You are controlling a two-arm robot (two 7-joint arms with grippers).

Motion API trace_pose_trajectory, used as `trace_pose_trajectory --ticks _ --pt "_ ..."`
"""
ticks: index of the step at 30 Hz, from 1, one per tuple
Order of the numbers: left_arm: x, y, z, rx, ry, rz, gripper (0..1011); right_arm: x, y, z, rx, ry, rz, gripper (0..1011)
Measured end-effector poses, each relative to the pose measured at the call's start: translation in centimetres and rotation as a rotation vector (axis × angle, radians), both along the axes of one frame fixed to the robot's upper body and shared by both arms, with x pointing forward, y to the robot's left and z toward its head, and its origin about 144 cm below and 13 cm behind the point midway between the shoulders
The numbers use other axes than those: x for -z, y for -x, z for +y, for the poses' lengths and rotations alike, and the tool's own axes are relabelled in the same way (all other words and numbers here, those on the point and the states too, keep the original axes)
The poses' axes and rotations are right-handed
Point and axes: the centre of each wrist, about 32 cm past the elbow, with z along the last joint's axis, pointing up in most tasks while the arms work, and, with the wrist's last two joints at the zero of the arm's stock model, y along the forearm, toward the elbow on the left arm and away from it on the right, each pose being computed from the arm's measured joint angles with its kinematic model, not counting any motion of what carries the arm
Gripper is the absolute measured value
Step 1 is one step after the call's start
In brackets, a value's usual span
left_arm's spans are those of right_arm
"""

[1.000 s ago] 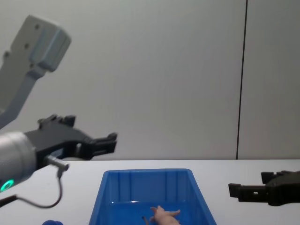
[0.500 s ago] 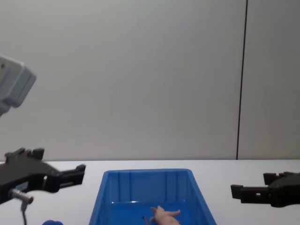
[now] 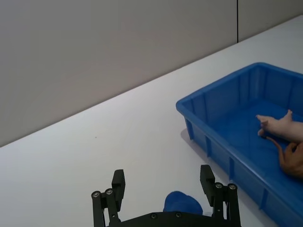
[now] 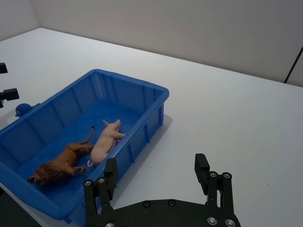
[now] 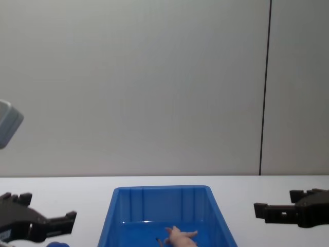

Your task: Pick up the two dolls from the table and place them into the box.

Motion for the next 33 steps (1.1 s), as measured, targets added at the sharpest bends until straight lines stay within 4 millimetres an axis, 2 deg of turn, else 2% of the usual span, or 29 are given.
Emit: trace_pose_trajectory --ticks 16,29,33 --pt "1.6 -0.2 1.3 0.052 -0.024 0.094 1001 0.0 0.0 0.0 0.0 0.001 0.001 1001" --pt "2.7 -0.8 1.6 0.097 -0.016 0.127 1001 0.0 0.0 0.0 0.0 0.001 0.001 1001" --pt "3.1 -1.1 1.6 0.11 -0.015 0.141 944 0.0 0.0 0.0 0.0 0.001 0.001 1001"
